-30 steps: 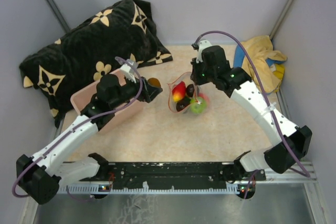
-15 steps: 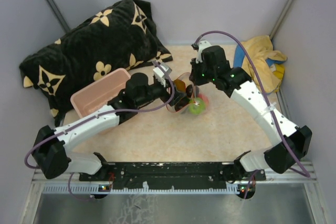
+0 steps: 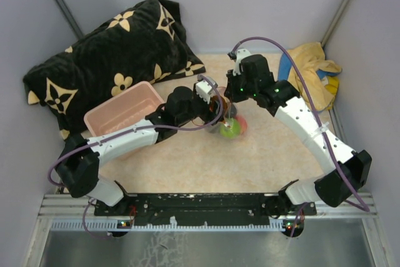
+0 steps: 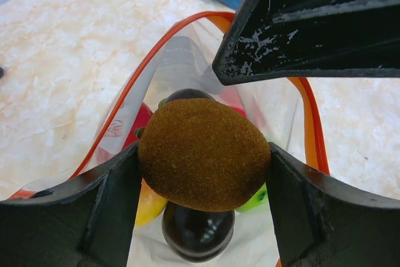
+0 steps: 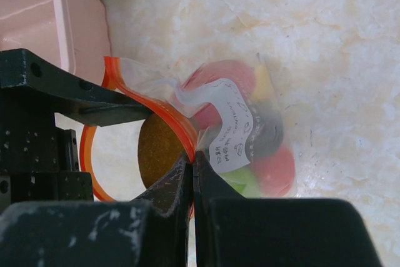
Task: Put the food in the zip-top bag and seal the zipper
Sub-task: Place the fake fruit in the zipper food storage bag.
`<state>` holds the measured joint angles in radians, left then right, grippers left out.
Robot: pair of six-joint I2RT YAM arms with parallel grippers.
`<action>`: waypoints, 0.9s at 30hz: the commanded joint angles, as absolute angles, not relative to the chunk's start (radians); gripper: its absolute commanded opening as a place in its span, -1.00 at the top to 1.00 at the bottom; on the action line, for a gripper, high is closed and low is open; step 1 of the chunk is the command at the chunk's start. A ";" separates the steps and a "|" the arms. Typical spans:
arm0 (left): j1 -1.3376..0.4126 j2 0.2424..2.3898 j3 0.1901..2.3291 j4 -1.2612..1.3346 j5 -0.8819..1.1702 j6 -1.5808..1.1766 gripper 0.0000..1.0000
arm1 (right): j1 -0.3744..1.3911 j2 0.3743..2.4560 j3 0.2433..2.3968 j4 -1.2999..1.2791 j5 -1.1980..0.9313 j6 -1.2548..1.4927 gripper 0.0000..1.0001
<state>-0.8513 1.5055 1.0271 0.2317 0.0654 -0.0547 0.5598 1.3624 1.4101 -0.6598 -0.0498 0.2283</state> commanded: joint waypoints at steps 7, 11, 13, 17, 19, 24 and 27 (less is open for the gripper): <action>-0.856 1.464 1.067 0.223 0.051 -0.059 -0.79 | 0.549 1.314 1.440 -0.624 -0.061 0.236 1.00; -0.856 1.440 1.048 0.210 0.055 -0.070 -0.86 | 0.549 1.316 1.440 -0.619 -0.063 0.238 1.00; -0.856 1.416 1.052 0.175 0.045 -0.084 -0.86 | 0.549 1.318 1.442 -0.618 -0.064 0.238 1.00; -0.855 1.318 1.056 0.076 -0.032 -0.116 -0.85 | 0.549 1.317 1.438 -0.618 -0.060 0.238 1.00; -0.856 1.279 1.059 -0.007 -0.080 -0.137 -0.84 | 0.549 1.315 1.432 -0.613 -0.061 0.238 1.00; -0.855 1.193 1.034 -0.207 -0.152 -0.261 -0.77 | 0.549 1.312 1.426 -0.600 -0.063 0.238 1.00; -0.855 1.157 0.993 -0.266 -0.187 -0.361 -0.72 | 0.549 1.310 1.417 -0.588 -0.064 0.238 1.00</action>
<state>-0.8513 1.1969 1.0325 -0.1097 -0.1089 -0.2131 0.5598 1.3613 1.4078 -0.6582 -0.0509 0.2317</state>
